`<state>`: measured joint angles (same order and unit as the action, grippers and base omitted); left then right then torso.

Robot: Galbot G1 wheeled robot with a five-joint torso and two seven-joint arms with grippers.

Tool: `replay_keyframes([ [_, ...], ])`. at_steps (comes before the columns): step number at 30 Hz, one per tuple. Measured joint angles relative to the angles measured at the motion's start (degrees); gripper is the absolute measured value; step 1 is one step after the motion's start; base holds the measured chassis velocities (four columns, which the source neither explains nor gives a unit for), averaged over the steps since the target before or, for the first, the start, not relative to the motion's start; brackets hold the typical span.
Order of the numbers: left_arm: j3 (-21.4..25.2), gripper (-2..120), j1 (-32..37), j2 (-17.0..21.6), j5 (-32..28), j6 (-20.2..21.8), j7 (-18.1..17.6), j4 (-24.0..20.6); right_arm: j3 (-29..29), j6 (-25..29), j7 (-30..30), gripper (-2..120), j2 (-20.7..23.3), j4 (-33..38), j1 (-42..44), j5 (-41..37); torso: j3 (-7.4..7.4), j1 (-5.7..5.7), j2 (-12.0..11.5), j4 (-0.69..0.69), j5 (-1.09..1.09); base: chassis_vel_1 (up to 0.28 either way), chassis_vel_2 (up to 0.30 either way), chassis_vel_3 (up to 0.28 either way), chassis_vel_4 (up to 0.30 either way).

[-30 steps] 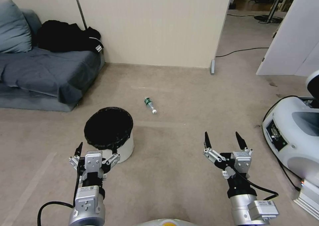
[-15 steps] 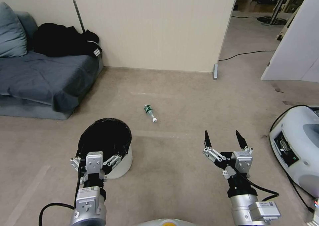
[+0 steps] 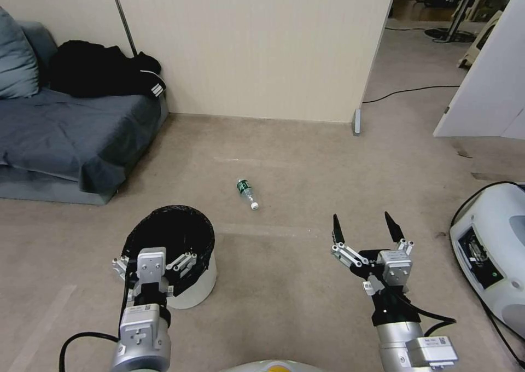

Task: Pick up the trash bin, then pick up the garbage from the floor and place it into the trash bin.

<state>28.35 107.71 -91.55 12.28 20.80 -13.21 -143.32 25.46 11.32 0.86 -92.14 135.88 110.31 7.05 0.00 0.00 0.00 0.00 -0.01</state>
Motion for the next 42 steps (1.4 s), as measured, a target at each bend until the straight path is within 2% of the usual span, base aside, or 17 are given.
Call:
replay_keyframes([
  [2,3.75,100,-2.72,0.02,-3.22,2.26,0.15,0.01,0.54,-0.33,-0.02,100,0.0,0.0,-0.39,-0.46,0.0,0.0,0.0,0.01,0.01,0.0,0.0,0.0,0.0],
  [3,3.75,100,-2.72,0.02,-3.22,2.26,0.15,0.01,0.54,-0.33,-0.02,100,0.0,0.0,-0.39,-0.46,0.0,0.0,0.0,0.01,0.01,0.0,0.0,0.0,0.0],
  [5,8.48,100,-6.44,0.52,-8.21,6.35,0.43,0.01,0.69,-0.88,-0.08,100,0.0,-0.35,-1.0,-1.6,0.0,0.0,0.0,0.0,0.0,0.0,0.0,0.0,0.0],
  [9,11.8,100,-8.52,0.79,-10.97,8.31,0.34,0.02,0.28,-1.16,-0.13,100,0.16,-0.83,-1.35,-2.26,0.0,0.0,0.0,-0.01,0.0,0.0,0.0,0.0,0.0],
  [11,16.74,100,-11.18,1.36,-15.2,11.41,0.13,0.36,-0.83,-1.43,-0.16,100,1.44,-1.52,-1.7,-2.61,0.0,0.0,0.0,0.01,0.01,0.0,0.0,0.0,0.0],
  [14,18.62,100,-12.63,1.79,-18.19,13.57,-0.25,1.87,-1.38,-1.52,-0.21,100,2.22,-1.67,-1.82,-2.67,0.0,0.0,0.0,0.01,0.01,0.0,0.0,0.0,0.0],
  [23,19.75,100,-15.04,2.21,-20.93,14.93,-0.83,7.68,-0.78,-2.39,-0.11,100,3.17,-1.46,-2.5,-3.19,0.0,0.0,0.0,0.0,0.0,0.0,0.0,0.0,0.0],
  [31,19.47,100,-16.42,2.2,-27.2,17.4,-0.88,12.15,-1.4,-2.48,-0.09,100,4.04,-1.45,-2.36,-3.14,0.0,0.0,0.0,0.0,0.0,0.0,0.0,0.0,0.0],
  [32,19.47,100,-16.42,2.2,-27.2,17.4,-0.88,12.15,-1.4,-2.48,-0.09,100,4.04,-1.45,-2.36,-3.14,0.0,0.0,0.0,0.0,0.0,0.0,0.0,0.0,0.0],
  [35,19.99,100,-16.93,2.71,-32.86,20.39,0.04,12.55,-1.83,-2.52,-0.09,100,4.21,-1.51,-2.37,-3.09,0.0,0.0,0.0,0.0,0.0,0.0,0.0,0.0,0.0],
  [42,20.83,100,-17.88,3.57,-34.79,21.57,2.1,13.17,-2.79,-2.55,-0.09,100,4.08,-1.78,-2.45,-2.45,0.0,0.0,0.0,0.0,0.0,0.0,0.0,0.0,0.0],
])
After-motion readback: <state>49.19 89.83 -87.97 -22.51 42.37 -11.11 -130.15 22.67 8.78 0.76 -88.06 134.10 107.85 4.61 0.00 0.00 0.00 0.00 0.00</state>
